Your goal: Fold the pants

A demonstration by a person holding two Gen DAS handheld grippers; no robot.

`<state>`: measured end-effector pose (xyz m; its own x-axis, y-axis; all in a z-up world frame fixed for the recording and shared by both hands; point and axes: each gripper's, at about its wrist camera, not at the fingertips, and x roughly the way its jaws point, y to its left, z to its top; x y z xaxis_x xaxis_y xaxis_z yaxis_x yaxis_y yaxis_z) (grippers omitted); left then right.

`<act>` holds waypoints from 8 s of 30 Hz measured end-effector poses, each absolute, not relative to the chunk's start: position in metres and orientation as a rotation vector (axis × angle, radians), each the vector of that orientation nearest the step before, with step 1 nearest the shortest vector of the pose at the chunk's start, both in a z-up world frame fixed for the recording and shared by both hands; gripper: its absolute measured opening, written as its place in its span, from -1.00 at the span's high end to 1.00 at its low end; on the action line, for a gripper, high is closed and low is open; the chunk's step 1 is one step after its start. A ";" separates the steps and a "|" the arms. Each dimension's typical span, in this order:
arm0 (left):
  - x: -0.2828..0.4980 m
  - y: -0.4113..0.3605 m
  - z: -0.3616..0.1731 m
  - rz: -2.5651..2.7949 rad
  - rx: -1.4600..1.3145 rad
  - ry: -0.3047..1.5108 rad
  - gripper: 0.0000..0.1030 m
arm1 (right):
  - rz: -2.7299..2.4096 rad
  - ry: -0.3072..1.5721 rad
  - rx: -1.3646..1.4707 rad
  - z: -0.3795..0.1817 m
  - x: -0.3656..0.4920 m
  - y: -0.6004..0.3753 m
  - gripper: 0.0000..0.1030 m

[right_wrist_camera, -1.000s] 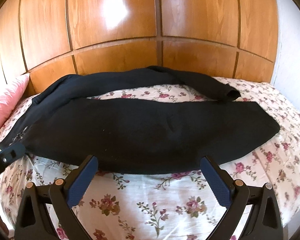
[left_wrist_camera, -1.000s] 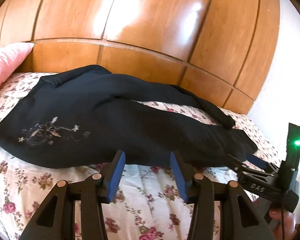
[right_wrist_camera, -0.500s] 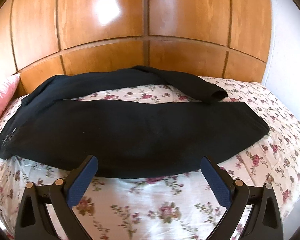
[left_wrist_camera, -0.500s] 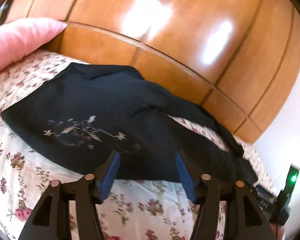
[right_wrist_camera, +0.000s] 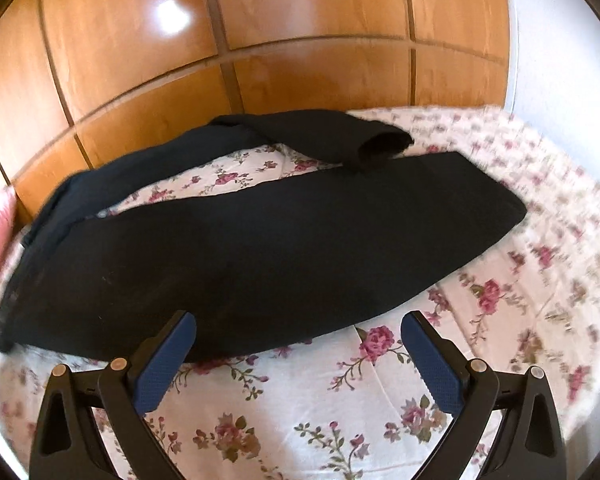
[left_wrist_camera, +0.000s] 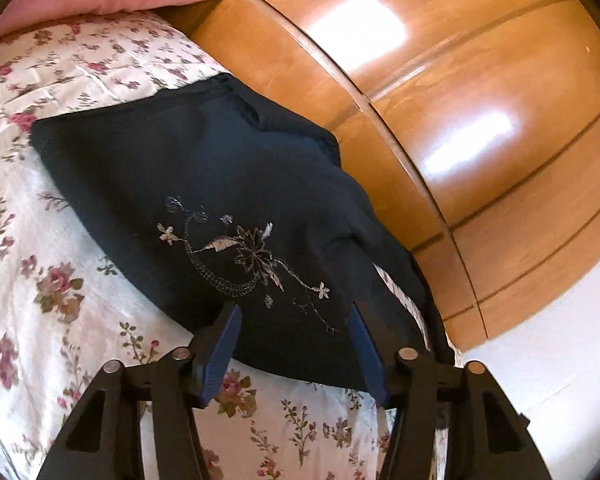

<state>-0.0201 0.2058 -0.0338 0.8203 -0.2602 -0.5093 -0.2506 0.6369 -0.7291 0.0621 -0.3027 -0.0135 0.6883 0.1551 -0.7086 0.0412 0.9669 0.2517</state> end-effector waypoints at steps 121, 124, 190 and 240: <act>-0.051 0.240 0.040 0.252 -0.529 0.512 0.07 | -0.280 0.521 0.400 0.021 0.046 -0.453 -0.38; 0.008 0.204 0.025 0.126 -0.515 0.594 0.07 | -0.060 0.642 0.315 0.024 0.099 -0.419 -0.39; 0.100 0.230 -0.004 0.110 -0.523 0.702 -0.20 | 0.058 0.910 0.734 -0.017 0.228 -0.455 0.61; 0.135 0.275 -0.027 0.164 -0.464 0.772 -0.21 | -0.144 0.730 0.689 -0.039 0.223 -0.435 0.68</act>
